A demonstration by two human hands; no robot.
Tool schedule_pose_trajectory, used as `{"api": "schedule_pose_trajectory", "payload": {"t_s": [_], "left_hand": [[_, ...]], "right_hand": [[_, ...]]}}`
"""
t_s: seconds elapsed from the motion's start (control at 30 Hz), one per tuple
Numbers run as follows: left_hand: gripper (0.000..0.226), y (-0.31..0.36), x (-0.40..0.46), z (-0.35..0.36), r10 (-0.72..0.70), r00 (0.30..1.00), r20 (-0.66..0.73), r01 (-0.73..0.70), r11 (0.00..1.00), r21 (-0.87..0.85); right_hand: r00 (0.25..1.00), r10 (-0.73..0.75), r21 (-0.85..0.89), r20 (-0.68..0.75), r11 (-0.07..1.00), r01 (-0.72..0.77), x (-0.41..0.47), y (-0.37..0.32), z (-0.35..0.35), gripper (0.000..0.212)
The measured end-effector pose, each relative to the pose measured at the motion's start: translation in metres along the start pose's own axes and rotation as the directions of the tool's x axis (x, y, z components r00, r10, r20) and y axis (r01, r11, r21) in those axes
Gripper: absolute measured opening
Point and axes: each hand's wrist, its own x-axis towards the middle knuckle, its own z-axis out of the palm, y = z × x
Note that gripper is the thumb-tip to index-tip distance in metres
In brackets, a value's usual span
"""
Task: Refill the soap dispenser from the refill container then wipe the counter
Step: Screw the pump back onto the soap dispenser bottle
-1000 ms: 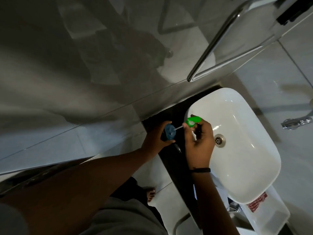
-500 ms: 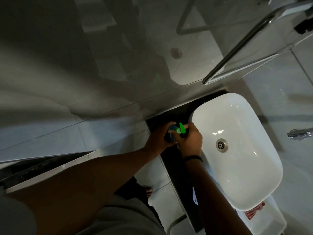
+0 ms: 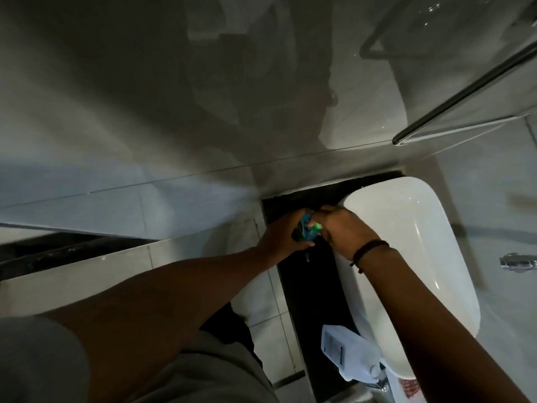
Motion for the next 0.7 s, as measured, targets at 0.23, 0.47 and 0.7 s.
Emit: {"api": "schedule_pose_trajectory", "payload": {"t_s": [0.23,0.47,0.7], "left_hand": [[0.088,0.002,-0.001,0.007,0.001,1.0,-0.031,-0.001,1.0,-0.017],[0.086,0.002,-0.004,0.013,0.006,0.998,-0.058,-0.007,1.0,-0.028],[0.087,0.004,-0.004,0.016,-0.008,0.997,-0.073,0.005,0.999,-0.044]], "right_hand": [[0.989,0.036,-0.147,0.146,0.989,-0.014,0.006,-0.003,-0.011,0.04],[0.981,0.187,-0.094,-0.049,0.977,-0.191,-0.01,-0.004,0.007,0.052],[0.984,0.127,-0.161,-0.123,0.976,-0.147,-0.006,0.001,0.013,0.035]]}}
